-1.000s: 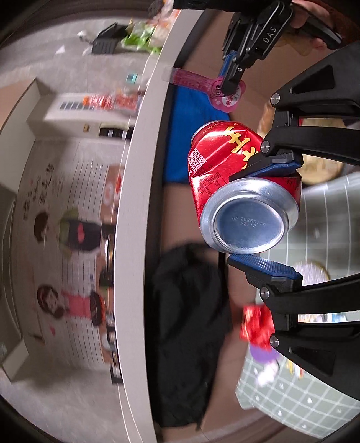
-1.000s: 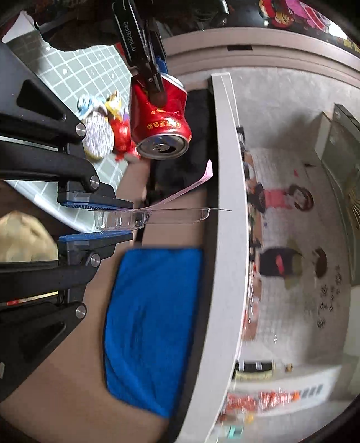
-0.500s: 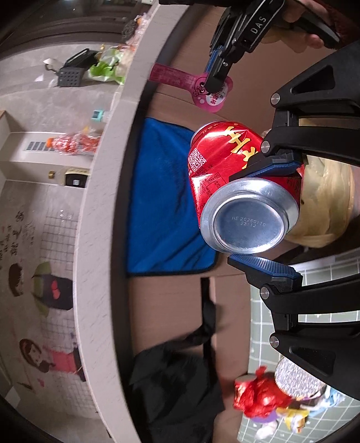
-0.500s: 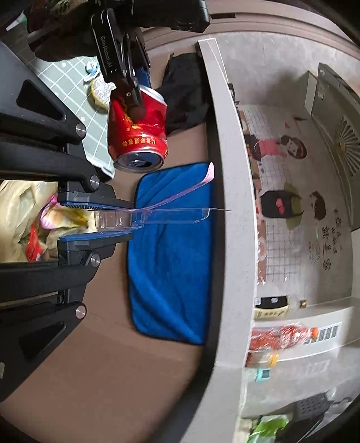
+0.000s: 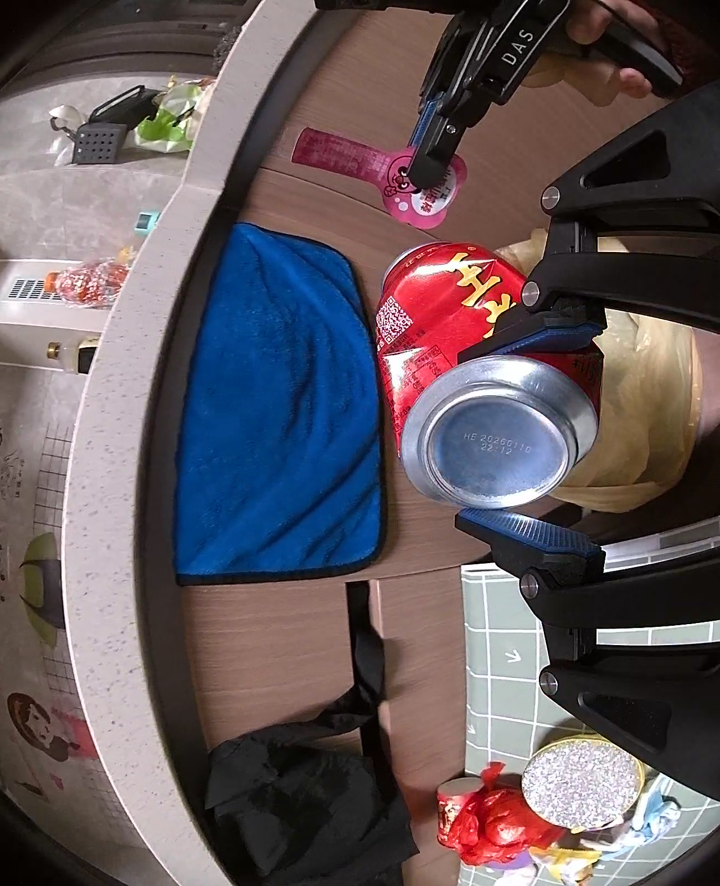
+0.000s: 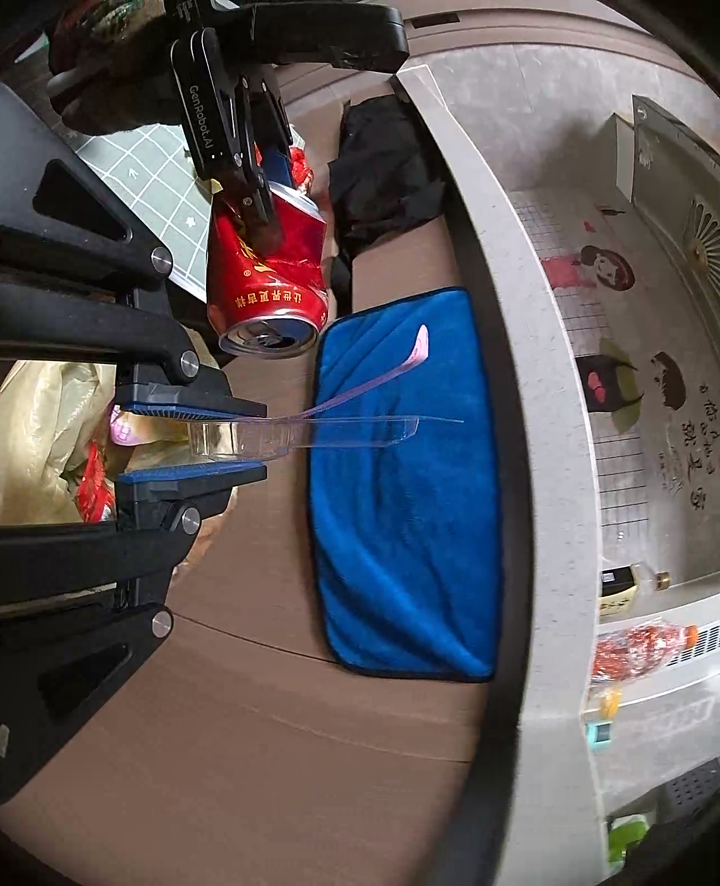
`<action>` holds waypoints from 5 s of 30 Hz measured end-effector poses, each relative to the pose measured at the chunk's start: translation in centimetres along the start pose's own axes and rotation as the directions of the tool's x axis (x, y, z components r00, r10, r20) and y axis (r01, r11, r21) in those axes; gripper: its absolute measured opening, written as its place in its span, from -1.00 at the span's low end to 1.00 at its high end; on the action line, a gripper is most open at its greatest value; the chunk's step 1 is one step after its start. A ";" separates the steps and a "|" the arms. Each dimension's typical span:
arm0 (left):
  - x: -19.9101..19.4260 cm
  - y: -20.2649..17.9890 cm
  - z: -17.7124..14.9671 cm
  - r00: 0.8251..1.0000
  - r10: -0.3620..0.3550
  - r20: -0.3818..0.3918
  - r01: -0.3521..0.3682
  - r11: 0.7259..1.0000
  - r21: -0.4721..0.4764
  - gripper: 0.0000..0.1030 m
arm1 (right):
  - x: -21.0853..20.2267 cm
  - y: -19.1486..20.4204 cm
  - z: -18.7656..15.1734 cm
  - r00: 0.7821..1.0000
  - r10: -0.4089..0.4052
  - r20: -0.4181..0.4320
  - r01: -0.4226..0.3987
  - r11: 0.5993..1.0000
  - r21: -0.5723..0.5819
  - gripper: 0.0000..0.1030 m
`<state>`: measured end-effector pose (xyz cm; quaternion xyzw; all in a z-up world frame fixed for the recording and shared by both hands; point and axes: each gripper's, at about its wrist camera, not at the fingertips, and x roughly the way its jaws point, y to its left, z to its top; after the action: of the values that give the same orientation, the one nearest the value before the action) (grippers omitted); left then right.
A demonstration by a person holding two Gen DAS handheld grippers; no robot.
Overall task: Collect trash
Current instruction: 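Carry the can and pink toy over the bin and open both grippers, then move the left gripper to the table and grasp the red plastic bag, then lift the red bag with the left gripper while the right gripper grasps the white-blue tissue bundle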
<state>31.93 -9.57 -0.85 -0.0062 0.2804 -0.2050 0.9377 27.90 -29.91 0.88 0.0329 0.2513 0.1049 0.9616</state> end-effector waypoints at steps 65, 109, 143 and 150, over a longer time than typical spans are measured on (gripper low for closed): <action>-9.3 23.2 -7.7 0.976 0.216 -0.032 -0.215 0.929 -0.301 0.44 | 5.9 9.7 -1.5 0.995 0.041 -0.096 -0.038 0.999 0.033 -0.20; -9.0 34.6 -12.2 0.977 0.068 -0.202 -0.170 0.821 -0.545 0.15 | 15.2 25.3 -3.5 0.877 0.348 -0.331 -0.377 0.926 -0.024 -0.20; -21.7 37.6 -16.8 0.989 0.142 -0.031 -0.131 0.780 -0.612 0.15 | 21.7 39.8 -3.4 0.716 0.382 -0.585 -0.603 0.760 -0.242 -0.13; -22.8 36.8 -17.0 0.985 0.169 -0.024 -0.148 0.770 -0.620 0.15 | 15.7 38.2 -3.0 0.851 0.291 -0.438 -0.472 0.789 -0.393 -0.01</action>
<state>19.71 34.74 -7.89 -0.2935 0.3161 -0.0216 0.9019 32.70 10.79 -4.83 -0.1785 0.3737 0.3639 0.8343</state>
